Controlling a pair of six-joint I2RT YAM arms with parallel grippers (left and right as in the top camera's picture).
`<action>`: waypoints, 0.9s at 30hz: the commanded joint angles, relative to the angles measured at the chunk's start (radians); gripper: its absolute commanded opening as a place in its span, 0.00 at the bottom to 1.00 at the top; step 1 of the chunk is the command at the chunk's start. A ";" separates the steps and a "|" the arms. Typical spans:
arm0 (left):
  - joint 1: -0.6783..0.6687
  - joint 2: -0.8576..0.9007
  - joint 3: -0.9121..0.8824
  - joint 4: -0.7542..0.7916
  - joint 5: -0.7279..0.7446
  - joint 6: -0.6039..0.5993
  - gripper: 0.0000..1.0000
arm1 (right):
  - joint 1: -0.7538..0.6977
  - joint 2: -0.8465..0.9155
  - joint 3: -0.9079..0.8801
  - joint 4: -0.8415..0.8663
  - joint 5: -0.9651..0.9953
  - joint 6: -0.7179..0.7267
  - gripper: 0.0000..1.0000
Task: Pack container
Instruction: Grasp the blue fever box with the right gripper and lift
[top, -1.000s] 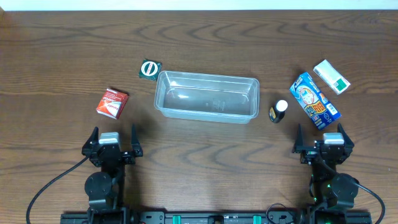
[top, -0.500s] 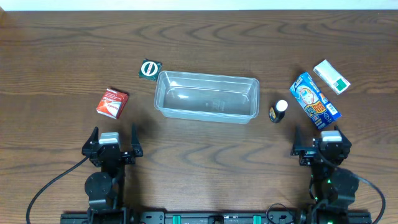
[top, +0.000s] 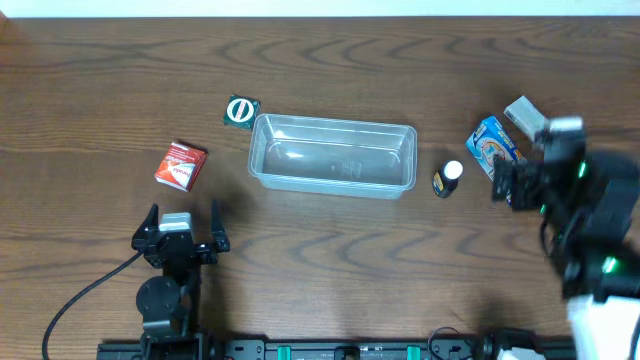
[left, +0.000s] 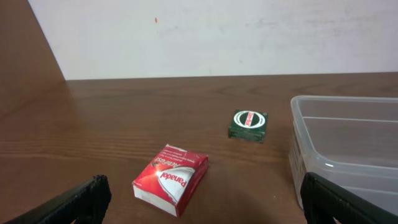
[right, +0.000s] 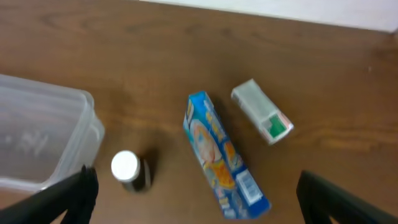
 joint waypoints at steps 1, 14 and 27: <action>-0.004 0.000 -0.018 -0.037 -0.027 0.018 0.98 | 0.006 0.154 0.244 -0.145 -0.011 0.006 0.99; -0.004 0.000 -0.018 -0.037 -0.027 0.018 0.98 | -0.028 0.456 0.354 -0.257 0.024 -0.186 0.98; -0.004 0.000 -0.018 -0.037 -0.027 0.018 0.98 | -0.108 0.774 0.354 -0.198 -0.043 -0.222 0.95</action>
